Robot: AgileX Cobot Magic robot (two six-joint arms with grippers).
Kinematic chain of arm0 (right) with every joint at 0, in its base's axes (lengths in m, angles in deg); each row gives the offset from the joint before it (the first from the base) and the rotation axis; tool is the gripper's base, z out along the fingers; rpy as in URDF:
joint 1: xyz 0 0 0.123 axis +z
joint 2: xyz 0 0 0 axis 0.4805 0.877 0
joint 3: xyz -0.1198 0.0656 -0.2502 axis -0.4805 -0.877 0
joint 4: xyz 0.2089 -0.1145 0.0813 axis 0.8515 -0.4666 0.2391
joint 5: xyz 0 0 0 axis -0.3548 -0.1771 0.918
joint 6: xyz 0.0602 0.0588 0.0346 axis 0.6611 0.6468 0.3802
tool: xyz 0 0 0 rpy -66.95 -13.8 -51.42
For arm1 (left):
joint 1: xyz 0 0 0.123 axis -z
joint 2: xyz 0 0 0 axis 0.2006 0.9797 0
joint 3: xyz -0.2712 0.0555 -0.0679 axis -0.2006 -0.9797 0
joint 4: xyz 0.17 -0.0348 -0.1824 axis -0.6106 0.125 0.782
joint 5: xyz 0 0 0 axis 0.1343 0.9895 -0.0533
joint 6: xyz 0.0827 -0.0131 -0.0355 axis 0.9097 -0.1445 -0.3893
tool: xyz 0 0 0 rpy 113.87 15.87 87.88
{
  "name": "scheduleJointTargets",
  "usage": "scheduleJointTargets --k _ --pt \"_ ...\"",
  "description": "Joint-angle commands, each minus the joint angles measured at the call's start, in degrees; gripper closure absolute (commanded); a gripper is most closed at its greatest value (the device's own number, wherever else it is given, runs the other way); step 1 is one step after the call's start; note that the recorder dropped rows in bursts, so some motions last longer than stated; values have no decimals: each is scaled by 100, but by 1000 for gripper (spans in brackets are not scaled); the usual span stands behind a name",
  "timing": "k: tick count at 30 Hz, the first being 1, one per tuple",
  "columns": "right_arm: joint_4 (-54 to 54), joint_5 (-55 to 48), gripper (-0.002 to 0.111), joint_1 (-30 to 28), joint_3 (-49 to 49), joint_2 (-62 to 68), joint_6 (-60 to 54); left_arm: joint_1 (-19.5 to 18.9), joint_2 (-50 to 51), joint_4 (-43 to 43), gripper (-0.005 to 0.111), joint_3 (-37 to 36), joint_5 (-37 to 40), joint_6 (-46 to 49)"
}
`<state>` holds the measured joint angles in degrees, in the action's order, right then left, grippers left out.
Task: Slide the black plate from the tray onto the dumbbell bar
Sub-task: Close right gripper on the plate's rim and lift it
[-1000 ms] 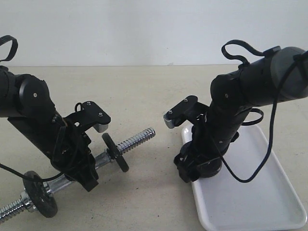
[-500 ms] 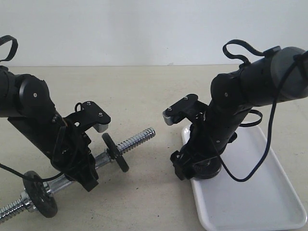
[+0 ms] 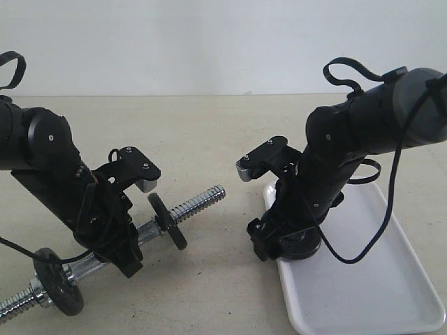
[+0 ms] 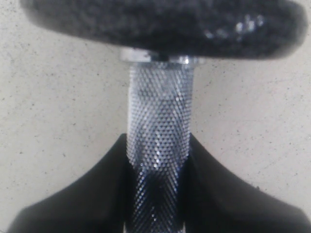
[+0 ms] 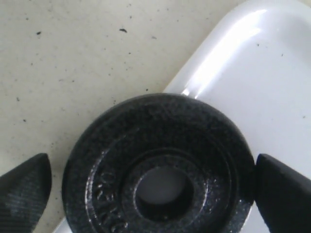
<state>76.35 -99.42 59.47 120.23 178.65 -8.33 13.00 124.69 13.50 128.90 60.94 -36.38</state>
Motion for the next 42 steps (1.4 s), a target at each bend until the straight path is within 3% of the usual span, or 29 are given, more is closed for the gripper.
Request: scheduleJointTargets --k 1,4,6,11,14,27,42 --pt "28 13 5 8 11 -14 -11 11 -91 63 102 -16 244 -15" --pt "28 13 15 8 11 -14 -11 11 -115 63 102 -16 244 -15" --pt "28 13 30 8 11 -14 -11 11 -115 63 102 -16 244 -15" --pt "69 -14 83 8 11 -14 -11 11 -115 63 102 -16 244 -15" --pt "256 -46 108 8 11 -14 -11 11 -115 63 102 -16 244 -15" --pt "310 97 108 8 11 -14 69 11 -115 63 102 -16 244 -15" --pt "290 -259 108 8 22 -64 -623 11 -113 63 102 -16 131 -15"
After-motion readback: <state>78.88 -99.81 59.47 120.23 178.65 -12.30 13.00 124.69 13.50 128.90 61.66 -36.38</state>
